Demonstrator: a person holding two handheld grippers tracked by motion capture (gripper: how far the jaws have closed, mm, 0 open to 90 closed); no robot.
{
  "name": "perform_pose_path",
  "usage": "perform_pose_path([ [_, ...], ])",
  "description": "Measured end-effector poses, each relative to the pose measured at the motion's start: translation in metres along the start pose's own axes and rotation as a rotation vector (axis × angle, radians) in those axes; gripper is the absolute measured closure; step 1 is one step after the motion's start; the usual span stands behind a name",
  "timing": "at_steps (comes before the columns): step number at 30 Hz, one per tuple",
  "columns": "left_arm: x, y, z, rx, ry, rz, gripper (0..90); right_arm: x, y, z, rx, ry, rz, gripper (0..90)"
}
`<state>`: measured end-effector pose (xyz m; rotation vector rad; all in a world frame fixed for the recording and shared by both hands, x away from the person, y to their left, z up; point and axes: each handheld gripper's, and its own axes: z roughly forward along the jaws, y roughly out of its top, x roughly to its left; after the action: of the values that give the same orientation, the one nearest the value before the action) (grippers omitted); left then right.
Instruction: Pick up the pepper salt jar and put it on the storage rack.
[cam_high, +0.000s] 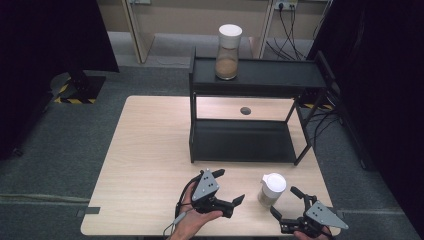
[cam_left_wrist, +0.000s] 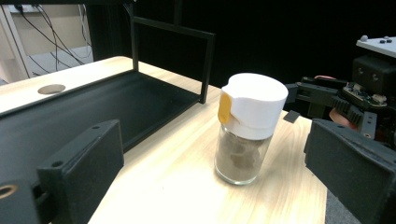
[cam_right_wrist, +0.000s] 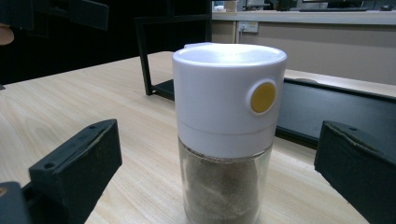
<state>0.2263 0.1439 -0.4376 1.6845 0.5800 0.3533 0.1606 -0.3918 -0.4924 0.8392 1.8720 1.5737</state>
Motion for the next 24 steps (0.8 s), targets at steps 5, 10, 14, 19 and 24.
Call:
perform_pose_path([
  [5, -0.003, -0.009, 0.000, -0.009, -0.008, 0.009, 3.8, 0.000, 0.000, 0.000, -0.001, 0.000, 0.001, 1.2],
  [10, -0.006, -0.017, 0.002, -0.003, -0.023, 0.015, 3.8, 0.000, 0.000, 0.000, 0.001, 0.000, 0.000, 1.2],
  [14, -0.008, -0.022, 0.003, 0.000, -0.032, 0.028, 3.8, 0.000, 0.000, 0.000, 0.001, 0.000, -0.001, 1.2],
  [19, -0.008, -0.031, 0.003, 0.001, -0.040, 0.030, 3.8, 0.000, 0.000, 0.000, -0.003, 0.001, -0.003, 1.2],
  [24, -0.008, -0.039, 0.004, 0.009, -0.036, 0.025, 3.8, 0.000, -0.001, -0.001, -0.007, 0.001, -0.002, 1.2],
])
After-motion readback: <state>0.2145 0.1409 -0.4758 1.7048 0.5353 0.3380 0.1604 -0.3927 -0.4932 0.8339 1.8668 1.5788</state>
